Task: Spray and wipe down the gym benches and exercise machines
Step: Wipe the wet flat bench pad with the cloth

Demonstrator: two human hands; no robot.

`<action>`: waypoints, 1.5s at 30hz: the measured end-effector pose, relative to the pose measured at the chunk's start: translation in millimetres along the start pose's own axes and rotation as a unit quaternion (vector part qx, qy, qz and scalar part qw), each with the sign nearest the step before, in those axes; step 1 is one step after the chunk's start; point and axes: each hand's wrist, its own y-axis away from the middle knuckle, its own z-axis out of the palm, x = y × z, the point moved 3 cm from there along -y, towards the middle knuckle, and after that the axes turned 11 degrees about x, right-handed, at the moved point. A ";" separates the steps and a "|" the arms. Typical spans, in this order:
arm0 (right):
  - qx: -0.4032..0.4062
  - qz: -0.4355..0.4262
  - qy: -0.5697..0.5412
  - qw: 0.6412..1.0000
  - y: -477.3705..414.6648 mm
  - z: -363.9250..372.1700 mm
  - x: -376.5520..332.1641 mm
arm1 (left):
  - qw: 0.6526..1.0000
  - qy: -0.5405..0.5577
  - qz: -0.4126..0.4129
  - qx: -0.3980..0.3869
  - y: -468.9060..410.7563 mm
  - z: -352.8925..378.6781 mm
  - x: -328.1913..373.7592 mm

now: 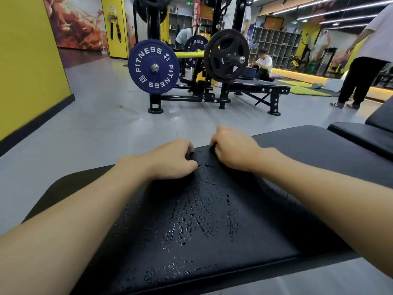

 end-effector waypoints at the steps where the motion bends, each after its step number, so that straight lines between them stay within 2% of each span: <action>1: -0.011 -0.038 -0.022 0.999 6.9 3.1 -12.0 | 1.000 0.000 -0.006 -0.001 0.1 -0.5 -1.1; 3: -0.031 -0.068 -0.061 0.995 13.6 -0.4 -11.5 | 1.000 0.006 -0.009 -0.006 -0.2 -2.3 -3.1; 7: 0.003 0.053 -0.016 0.998 -2.5 -8.6 22.0 | 1.000 0.009 -0.010 -0.018 6.2 -4.8 -3.1; 9: 0.000 -0.007 -0.015 1.000 5.6 -6.3 -6.4 | 1.000 0.010 -0.011 -0.021 7.5 -5.3 -2.5; 11: -0.031 -0.086 -0.065 0.994 24.1 -3.3 -31.8 | 1.000 0.011 -0.010 -0.020 7.7 -5.2 -2.1; 12: -0.039 -0.096 -0.081 0.991 28.3 -6.4 -30.3 | 1.000 0.012 -0.010 -0.022 7.7 -5.2 -2.2; 16: 0.000 0.024 -0.048 0.999 14.1 -14.1 8.1 | 0.999 -0.002 -0.008 -0.043 11.8 -4.6 2.6; 18: -0.003 -0.020 -0.042 0.999 25.2 -13.0 -15.6 | 0.999 -0.023 0.006 -0.030 10.7 -5.9 4.2; 20: -0.030 -0.090 -0.090 0.991 46.9 -12.2 -39.7 | 0.999 -0.035 0.012 -0.018 10.4 -7.3 4.8; 21: -0.033 -0.097 -0.101 0.990 52.2 -16.5 -38.7 | 0.999 -0.039 0.016 -0.015 10.4 -8.0 4.6; 25: -0.003 0.017 -0.043 0.999 35.3 -25.0 5.0 | 0.998 -0.052 0.024 -0.021 14.8 -9.4 5.2; 26: 0.003 0.017 -0.036 0.999 37.1 -24.5 -0.2 | 0.997 -0.059 0.031 -0.026 16.1 -9.6 6.9; 30: -0.030 -0.109 -0.100 0.989 73.4 -25.5 -45.8 | 0.997 -0.061 0.047 -0.028 18.8 -9.8 10.5; 31: -0.032 -0.106 -0.098 0.989 74.8 -30.3 -40.2 | 0.997 -0.059 0.046 -0.033 19.9 -10.1 10.9; 35: -0.002 0.022 -0.031 0.999 59.9 -38.1 0.0 | 0.996 -0.050 0.044 -0.058 22.9 -10.9 14.9; 37: -0.001 -0.038 -0.024 0.999 71.5 -37.1 -24.8 | 0.995 -0.059 0.048 -0.057 23.1 -11.0 18.2; 39: -0.025 -0.111 -0.073 0.991 91.7 -36.0 -47.2 | 0.995 -0.065 0.052 -0.059 23.1 -9.3 20.5; 40: -0.033 -0.115 -0.081 0.989 94.0 -39.1 -46.1 | 0.994 -0.069 0.053 -0.061 23.0 -9.3 21.4; 43: -0.013 -0.024 -0.037 0.999 79.5 -44.4 -12.8 | 0.994 -0.073 0.054 -0.064 25.3 -10.2 24.8; 45: 0.009 -0.018 -0.019 1.000 84.7 -43.6 -20.0 | 0.994 -0.069 0.055 -0.068 27.0 -10.4 26.9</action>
